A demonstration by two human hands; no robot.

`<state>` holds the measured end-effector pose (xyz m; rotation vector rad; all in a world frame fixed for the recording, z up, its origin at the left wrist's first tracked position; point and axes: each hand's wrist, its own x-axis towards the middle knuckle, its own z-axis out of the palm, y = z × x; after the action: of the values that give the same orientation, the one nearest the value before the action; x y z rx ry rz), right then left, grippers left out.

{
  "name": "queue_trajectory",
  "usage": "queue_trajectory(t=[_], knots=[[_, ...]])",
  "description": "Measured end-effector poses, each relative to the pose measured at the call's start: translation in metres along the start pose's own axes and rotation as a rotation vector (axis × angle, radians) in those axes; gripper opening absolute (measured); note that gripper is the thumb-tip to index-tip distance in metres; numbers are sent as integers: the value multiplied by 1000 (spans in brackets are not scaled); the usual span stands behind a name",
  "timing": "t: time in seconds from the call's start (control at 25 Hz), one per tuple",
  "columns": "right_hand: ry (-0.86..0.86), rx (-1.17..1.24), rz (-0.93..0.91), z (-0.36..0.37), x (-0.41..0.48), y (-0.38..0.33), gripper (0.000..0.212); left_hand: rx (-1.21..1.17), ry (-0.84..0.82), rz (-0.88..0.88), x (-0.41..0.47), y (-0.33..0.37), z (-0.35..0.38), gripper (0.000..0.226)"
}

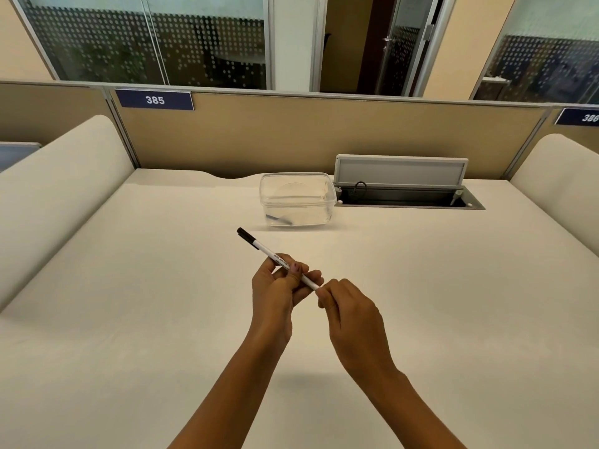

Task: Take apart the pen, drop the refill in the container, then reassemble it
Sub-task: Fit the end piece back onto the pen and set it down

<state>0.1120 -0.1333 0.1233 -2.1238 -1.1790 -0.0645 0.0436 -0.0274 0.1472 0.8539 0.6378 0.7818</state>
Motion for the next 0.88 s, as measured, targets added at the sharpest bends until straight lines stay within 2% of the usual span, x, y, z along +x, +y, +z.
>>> queue_trajectory(t=[0.04,0.12,0.2,0.28,0.32,0.36,0.4,0.44,0.52,0.56,0.6,0.68,0.76,0.8,0.88], knots=[[-8,21,16,1,0,-1,29,5,-12,-1,0,0,0,18],[-46,256,161,2,-1,-7,35,20,-72,9,0,-1,0,22],[-162,672,495,-2,2,-10,41,35,-136,23,-1,-2,-2,25],[-334,1231,856,-8,6,-11,43,58,-182,41,-1,-3,-5,27],[-392,1410,946,-11,7,-9,43,71,-197,51,0,-3,-6,27],[-424,1454,954,-13,7,-8,43,80,-201,57,0,-2,-6,27],[-425,1353,887,-14,6,-6,43,81,-192,60,0,-3,-6,27],[-391,1136,760,-13,5,-7,43,79,-173,57,-1,-3,-6,27],[-203,613,459,-6,1,-9,39,61,-119,38,-1,-4,-4,26],[-89,425,329,-1,-2,-10,34,45,-96,25,-1,-5,-3,25],[-14,308,230,4,-4,-11,29,31,-84,15,-1,-6,-3,24],[30,208,145,8,-6,-11,26,26,-85,9,0,-7,-2,23],[-29,237,210,9,-5,-11,33,40,-107,15,-1,-8,-5,23],[-104,354,339,7,-2,-13,38,53,-118,20,-1,-10,-7,24],[-302,785,696,1,5,-16,43,71,-130,24,-3,-14,-11,26]])
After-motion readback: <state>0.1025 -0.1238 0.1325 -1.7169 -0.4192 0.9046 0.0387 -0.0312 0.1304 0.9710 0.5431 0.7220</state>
